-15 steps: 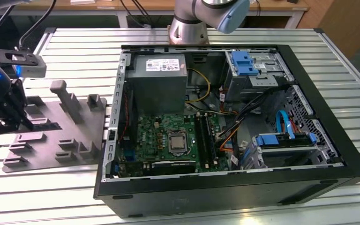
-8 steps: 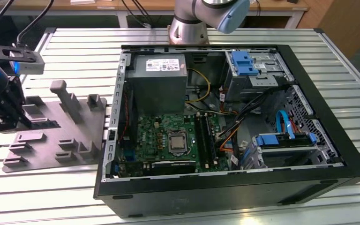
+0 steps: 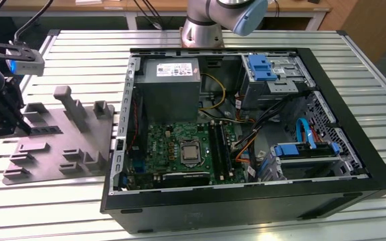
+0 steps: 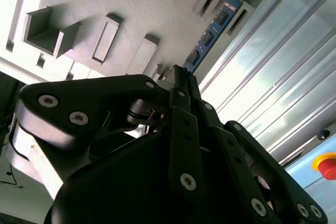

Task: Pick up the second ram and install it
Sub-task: 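Pick up the second ram and move it above second insertion slot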

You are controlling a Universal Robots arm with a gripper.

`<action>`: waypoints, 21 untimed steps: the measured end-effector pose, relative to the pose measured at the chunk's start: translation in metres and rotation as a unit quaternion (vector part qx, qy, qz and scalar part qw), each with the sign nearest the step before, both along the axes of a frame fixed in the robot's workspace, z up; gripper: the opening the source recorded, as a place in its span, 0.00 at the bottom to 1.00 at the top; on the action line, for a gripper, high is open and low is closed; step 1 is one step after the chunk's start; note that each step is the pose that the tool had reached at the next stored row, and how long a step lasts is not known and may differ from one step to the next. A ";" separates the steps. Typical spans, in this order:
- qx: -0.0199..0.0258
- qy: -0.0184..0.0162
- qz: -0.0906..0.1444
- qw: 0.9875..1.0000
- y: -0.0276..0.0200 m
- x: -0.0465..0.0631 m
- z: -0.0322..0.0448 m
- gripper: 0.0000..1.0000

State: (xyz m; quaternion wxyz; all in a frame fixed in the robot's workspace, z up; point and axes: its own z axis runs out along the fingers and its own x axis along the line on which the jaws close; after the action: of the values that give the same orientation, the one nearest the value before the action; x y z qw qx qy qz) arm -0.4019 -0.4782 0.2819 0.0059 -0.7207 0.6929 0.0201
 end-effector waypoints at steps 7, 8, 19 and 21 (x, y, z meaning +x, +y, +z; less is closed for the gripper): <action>0.001 0.000 0.000 1.000 0.0000 0.000 0.0076 0.14; 0.001 0.000 0.000 1.000 0.0000 0.000 0.0088 0.14; 0.003 0.000 0.000 1.000 0.0000 0.000 0.0229 0.14; 0.003 0.000 0.000 1.000 0.0000 0.000 0.0254 0.14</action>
State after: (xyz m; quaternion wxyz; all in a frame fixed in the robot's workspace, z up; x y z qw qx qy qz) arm -0.4019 -0.4782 0.3073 0.0080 -0.7207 0.6929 0.0220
